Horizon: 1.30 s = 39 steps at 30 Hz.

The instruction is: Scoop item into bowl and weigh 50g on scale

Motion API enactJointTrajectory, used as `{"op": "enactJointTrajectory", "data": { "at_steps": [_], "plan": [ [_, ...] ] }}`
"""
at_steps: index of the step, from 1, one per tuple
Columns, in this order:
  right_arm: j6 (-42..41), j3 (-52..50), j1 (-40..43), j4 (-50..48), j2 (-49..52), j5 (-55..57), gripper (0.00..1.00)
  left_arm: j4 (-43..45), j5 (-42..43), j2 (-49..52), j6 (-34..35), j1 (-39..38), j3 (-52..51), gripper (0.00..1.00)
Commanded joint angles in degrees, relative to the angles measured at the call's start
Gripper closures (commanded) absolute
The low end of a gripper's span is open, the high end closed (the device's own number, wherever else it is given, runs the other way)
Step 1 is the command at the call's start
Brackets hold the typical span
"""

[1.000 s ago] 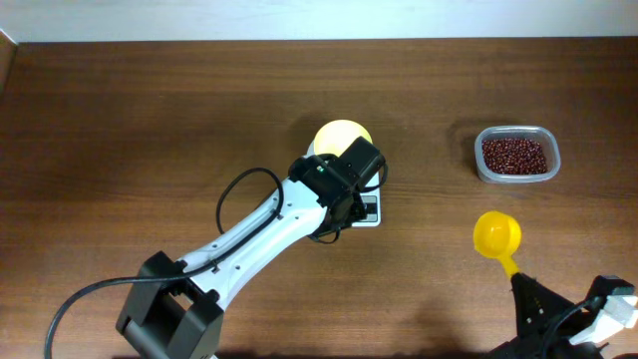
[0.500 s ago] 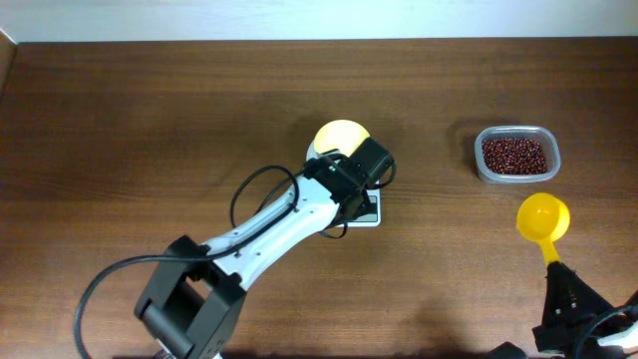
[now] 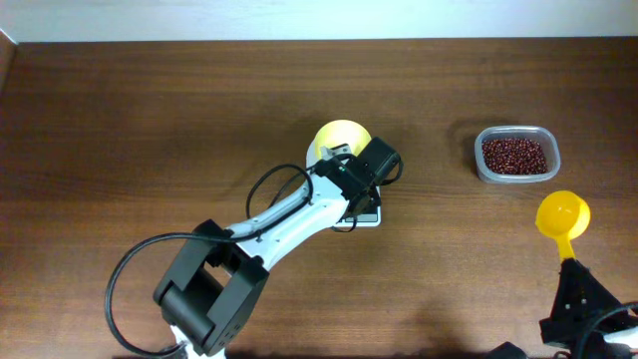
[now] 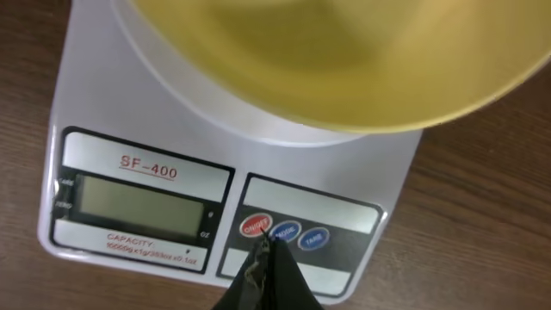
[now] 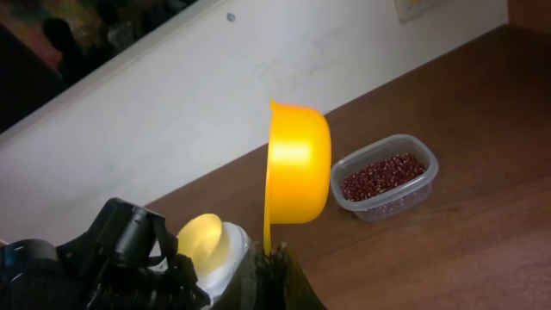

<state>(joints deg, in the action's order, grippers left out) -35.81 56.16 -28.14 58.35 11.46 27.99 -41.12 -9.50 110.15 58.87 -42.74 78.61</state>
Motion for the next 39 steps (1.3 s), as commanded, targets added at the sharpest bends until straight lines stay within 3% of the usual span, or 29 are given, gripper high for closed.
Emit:
{"op": "enactJointTrajectory", "data": {
  "at_steps": [1,8,39],
  "plan": [
    [0.46,0.74,0.26,-0.15,4.04,1.05,0.96,0.17,-0.85,2.73,-0.66,-0.31,0.07,1.0],
    [0.48,0.76,0.26,-1.16,11.96,1.2,0.96,-0.09,-0.85,2.78,-0.68,-0.42,0.07,1.0],
    [0.48,0.76,0.26,-3.41,12.15,1.25,0.96,4.5,-1.29,3.93,-0.59,-0.79,-3.56,1.0]
  ]
}}
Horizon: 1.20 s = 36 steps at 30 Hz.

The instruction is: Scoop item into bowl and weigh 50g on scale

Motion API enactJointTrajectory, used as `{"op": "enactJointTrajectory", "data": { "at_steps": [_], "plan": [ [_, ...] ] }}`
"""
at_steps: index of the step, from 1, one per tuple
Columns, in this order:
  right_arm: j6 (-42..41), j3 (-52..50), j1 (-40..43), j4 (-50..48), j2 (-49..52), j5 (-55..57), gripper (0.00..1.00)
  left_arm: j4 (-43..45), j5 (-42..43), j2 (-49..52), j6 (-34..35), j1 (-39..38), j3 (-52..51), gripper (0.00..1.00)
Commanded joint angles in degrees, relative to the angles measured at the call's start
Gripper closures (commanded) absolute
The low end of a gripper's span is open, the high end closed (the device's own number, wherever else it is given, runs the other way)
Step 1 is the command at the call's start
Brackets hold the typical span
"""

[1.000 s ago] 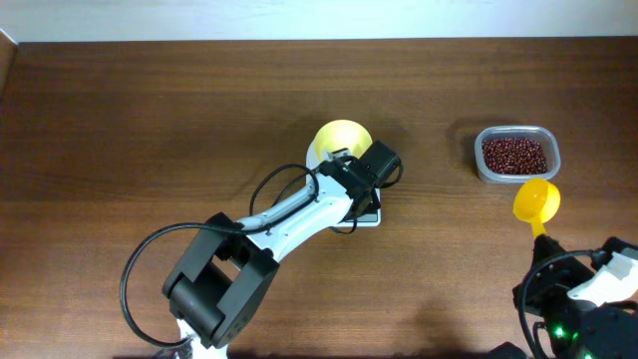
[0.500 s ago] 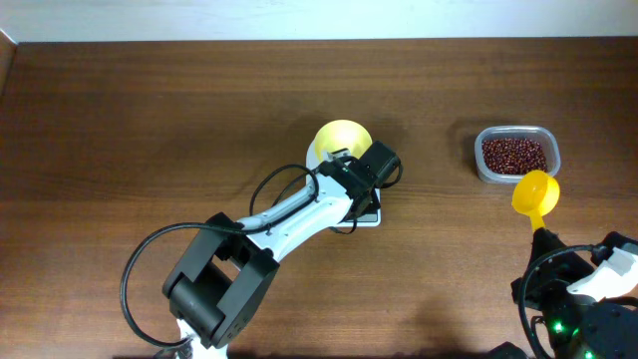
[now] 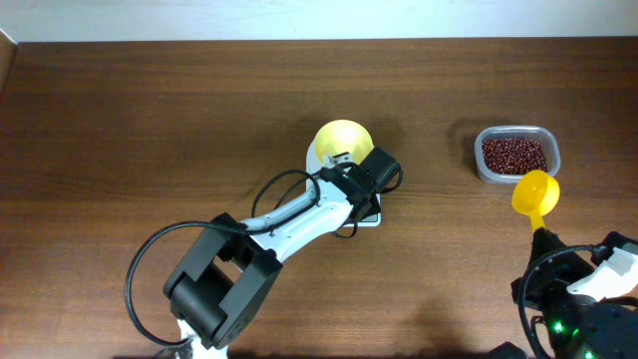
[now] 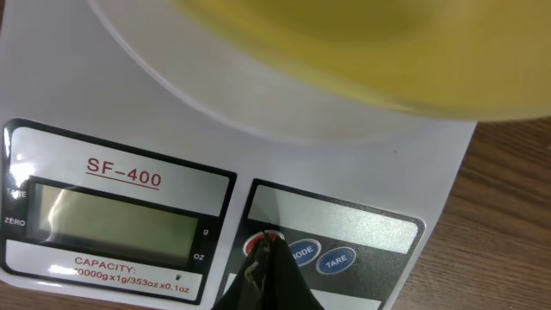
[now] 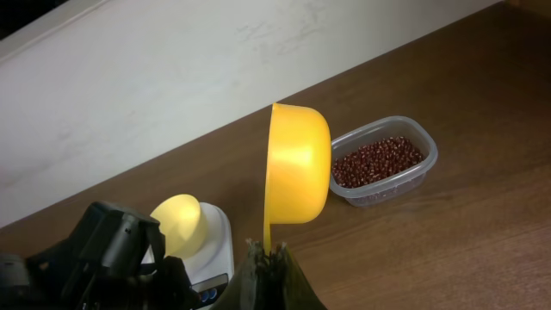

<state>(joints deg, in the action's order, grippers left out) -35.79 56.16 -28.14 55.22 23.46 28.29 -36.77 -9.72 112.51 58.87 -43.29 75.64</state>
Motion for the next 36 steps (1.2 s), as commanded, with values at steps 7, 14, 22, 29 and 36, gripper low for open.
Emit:
{"op": "enactJointTrajectory", "data": {
  "at_steps": [7,14,22,29,36],
  "plan": [
    [0.48,0.76,0.26,-1.7,0.15,0.92,0.96,0.13,-0.15,4.9,-0.24,-0.22,-0.59,1.0],
    [0.48,0.76,0.26,-1.7,0.15,0.94,0.96,-2.29,3.32,-2.97,-1.97,-0.22,-0.33,1.0],
    [0.46,0.74,0.26,-1.66,0.31,0.92,0.96,-7.37,0.74,-22.73,-7.19,-0.17,-0.33,1.0],
    [0.46,0.74,0.26,-1.33,4.96,0.92,0.96,-17.11,-15.19,-33.81,-7.17,5.35,-0.33,1.0],
    [0.44,0.74,0.26,-1.68,13.07,-0.96,0.96,-25.07,-14.56,-37.31,-7.15,18.56,-0.33,1.0]
  ]
}}
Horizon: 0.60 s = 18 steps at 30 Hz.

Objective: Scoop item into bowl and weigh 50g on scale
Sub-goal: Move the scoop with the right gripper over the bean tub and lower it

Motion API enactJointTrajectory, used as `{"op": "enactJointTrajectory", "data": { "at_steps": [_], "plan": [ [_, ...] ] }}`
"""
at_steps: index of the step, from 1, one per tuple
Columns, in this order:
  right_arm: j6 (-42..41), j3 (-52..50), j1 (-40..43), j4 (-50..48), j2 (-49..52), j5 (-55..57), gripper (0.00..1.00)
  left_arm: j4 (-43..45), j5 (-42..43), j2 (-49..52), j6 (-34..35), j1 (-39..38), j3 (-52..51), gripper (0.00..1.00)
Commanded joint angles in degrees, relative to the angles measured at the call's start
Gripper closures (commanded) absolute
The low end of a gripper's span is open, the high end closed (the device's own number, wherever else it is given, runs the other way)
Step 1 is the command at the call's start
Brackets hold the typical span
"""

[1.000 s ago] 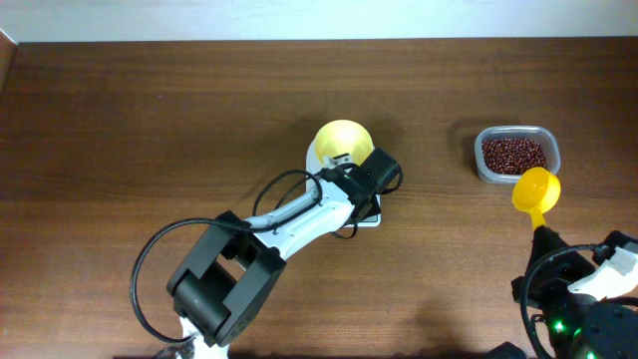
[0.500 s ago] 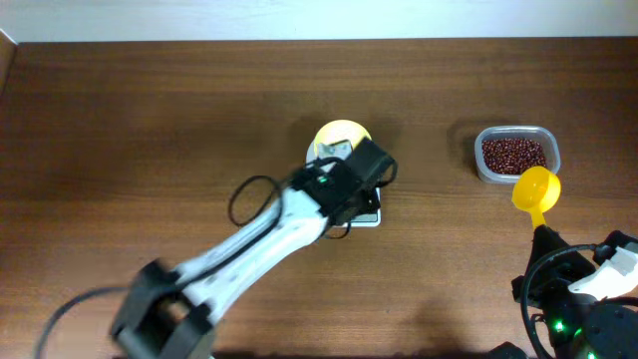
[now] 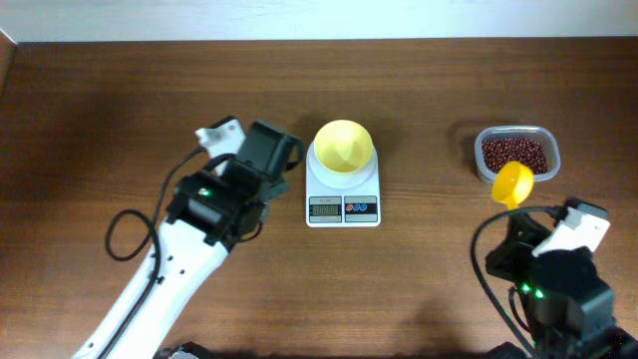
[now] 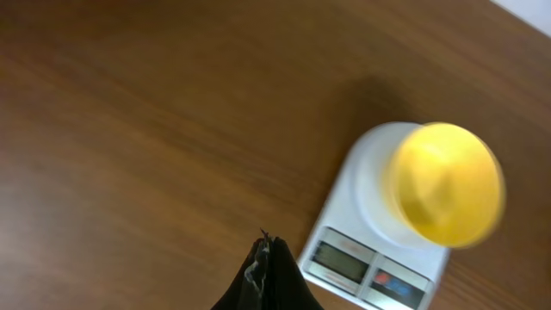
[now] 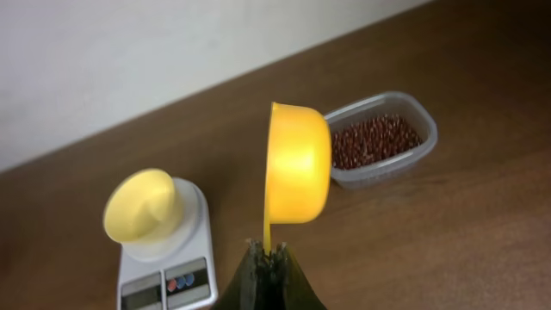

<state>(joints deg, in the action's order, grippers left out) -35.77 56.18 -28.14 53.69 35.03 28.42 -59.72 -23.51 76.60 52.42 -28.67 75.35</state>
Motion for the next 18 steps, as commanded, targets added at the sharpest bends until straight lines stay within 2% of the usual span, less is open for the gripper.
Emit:
{"op": "enactJointTrajectory", "data": {
  "at_steps": [1,8,13,16,17,18],
  "plan": [
    [0.44,0.72,0.26,-0.15,1.95,-2.03,0.96,-3.19,0.26,-1.53,-0.7,5.25,-0.04,1.0],
    [4.07,0.72,0.26,2.89,2.05,-2.71,0.96,-5.18,2.29,-1.53,-0.68,6.82,-0.04,1.0],
    [4.07,0.76,0.26,6.95,2.03,-7.28,0.96,-11.15,2.84,-3.58,-0.44,6.82,-0.04,1.0],
    [4.04,0.74,0.26,10.58,2.03,-6.93,0.96,-8.26,2.05,-5.77,-0.44,6.82,-0.04,1.0],
    [4.02,0.72,0.26,10.71,2.03,-8.07,0.96,-7.76,2.05,-5.81,-0.44,6.82,-0.04,0.99],
    [4.04,0.74,0.26,10.93,2.03,-9.49,0.96,-7.63,2.05,-5.81,-0.46,6.82,-0.04,0.92]
  ]
}}
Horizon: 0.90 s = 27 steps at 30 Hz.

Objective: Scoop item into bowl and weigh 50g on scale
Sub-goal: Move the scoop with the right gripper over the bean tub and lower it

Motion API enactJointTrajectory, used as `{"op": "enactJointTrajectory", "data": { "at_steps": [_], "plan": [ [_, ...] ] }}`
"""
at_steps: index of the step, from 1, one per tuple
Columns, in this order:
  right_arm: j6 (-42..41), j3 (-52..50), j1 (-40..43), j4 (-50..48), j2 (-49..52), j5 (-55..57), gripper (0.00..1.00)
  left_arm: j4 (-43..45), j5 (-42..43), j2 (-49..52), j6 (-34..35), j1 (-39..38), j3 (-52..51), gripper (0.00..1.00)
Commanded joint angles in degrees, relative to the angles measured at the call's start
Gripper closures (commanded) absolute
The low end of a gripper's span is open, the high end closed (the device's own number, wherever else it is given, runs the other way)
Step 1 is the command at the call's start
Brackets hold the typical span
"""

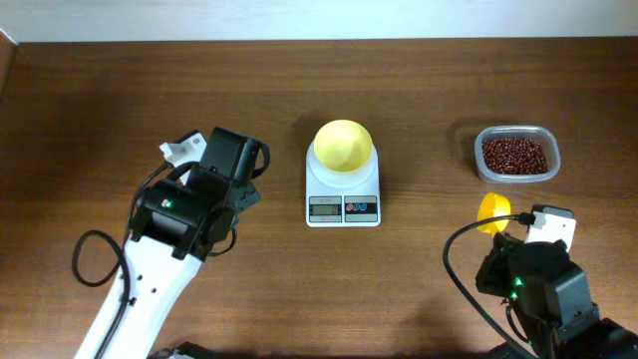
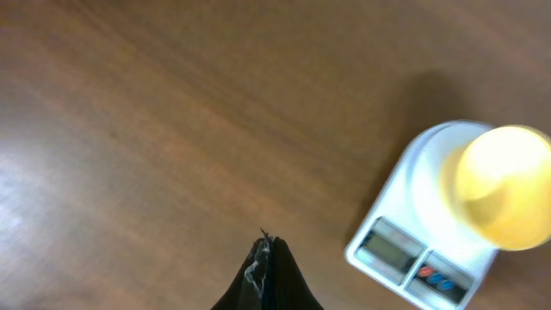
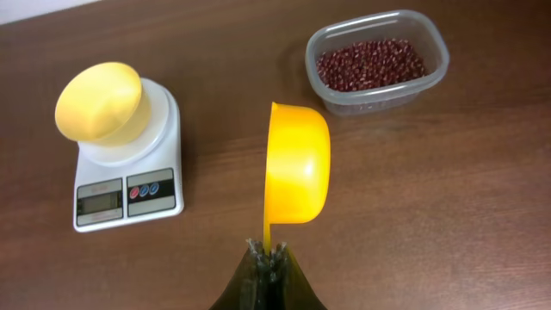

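A white scale (image 1: 344,194) stands mid-table with a yellow bowl (image 1: 343,146) on its platter; both also show in the right wrist view, scale (image 3: 126,189) and bowl (image 3: 99,102). A clear tub of red beans (image 1: 515,155) sits at the far right, tub (image 3: 379,62). My right gripper (image 3: 268,250) is shut on the handle of a yellow scoop (image 3: 296,175), held on edge over bare table right of the scale. My left gripper (image 2: 268,241) is shut with nothing in it, over the table left of the scale (image 2: 424,254).
The brown wooden table (image 1: 120,100) runs to a pale wall along the far edge. My left arm (image 1: 184,214) lies left of the scale, my right arm (image 1: 533,279) at the near right.
My left gripper has drawn further left, away from the scale. My right gripper with the scoop has pulled back toward the near edge, farther from the bean tub.
My shut left gripper first hovered by the scale's red button and then touched it, while my right held the scoop near the beans. Then the left was clear to the scale's left and the display was lit. Now both arms sit farther back.
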<state>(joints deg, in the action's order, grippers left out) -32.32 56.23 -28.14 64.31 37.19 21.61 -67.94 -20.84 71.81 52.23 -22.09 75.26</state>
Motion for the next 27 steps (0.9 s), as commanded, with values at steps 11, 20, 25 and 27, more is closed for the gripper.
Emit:
{"op": "enactJointTrajectory", "data": {
  "at_steps": [11,20,25,27],
  "plan": [
    [0.55,1.77,0.26,1.09,-0.13,-5.97,0.96,-5.29,-0.57,-1.03,-0.26,0.24,0.04,0.01],
    [0.44,12.39,6.91,12.15,3.26,2.78,0.96,-5.27,-0.55,-1.03,-0.28,0.24,0.04,0.01],
    [7.04,17.66,17.09,11.76,16.94,5.01,0.96,-5.22,-0.55,-1.03,-0.26,0.24,0.04,0.01],
    [9.66,21.66,21.24,11.78,24.13,4.98,0.96,-5.22,-0.55,-1.03,-0.26,0.24,0.04,0.01]
  ]
}}
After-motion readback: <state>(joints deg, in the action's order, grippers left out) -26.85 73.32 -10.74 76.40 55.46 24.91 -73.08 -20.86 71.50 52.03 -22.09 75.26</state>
